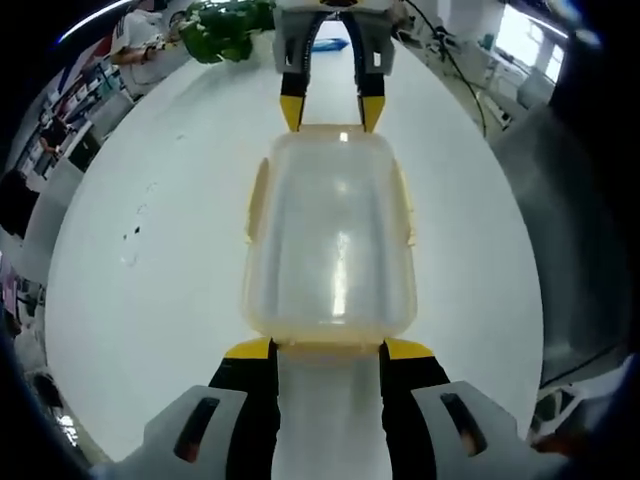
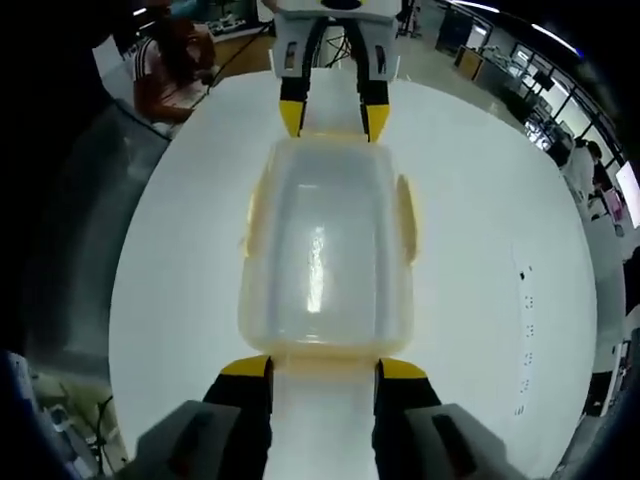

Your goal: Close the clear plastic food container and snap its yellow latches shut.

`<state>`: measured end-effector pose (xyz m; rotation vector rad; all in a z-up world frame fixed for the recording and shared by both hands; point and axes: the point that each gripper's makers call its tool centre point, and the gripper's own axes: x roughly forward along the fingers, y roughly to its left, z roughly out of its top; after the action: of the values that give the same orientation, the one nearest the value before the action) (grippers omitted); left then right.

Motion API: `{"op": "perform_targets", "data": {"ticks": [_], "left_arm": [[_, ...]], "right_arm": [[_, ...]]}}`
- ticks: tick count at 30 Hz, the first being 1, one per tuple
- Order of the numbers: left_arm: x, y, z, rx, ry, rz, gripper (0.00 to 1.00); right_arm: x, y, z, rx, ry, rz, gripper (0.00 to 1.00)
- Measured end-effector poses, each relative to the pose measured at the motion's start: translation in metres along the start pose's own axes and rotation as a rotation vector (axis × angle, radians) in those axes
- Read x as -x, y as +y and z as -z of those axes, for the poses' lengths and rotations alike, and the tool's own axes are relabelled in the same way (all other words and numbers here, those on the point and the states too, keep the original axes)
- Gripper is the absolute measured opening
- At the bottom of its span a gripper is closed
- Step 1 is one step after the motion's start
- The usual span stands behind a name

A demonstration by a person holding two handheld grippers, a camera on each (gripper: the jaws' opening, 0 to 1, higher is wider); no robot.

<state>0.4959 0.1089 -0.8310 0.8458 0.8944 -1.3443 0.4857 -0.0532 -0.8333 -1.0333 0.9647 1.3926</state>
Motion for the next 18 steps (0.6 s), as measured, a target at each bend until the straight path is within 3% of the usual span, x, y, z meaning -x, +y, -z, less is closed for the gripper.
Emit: {"op": "perform_targets", "data": {"ticks": [8, 18], "left_arm": [[-0.0004, -0.0021, 0.0004, 0.020, -0.020, 0.019, 0.36], [0.0011, -0.0041, 0.0016, 0.028, -0.048, 0.014, 0.38]], "right_arm": [[-0.0019, -0.0001, 0.0009, 0.010, 0.007, -0.005, 0.37], [-0.0011, 0.0001, 0.0020, -0.021, -0.034, -0.004, 0.39]]}}
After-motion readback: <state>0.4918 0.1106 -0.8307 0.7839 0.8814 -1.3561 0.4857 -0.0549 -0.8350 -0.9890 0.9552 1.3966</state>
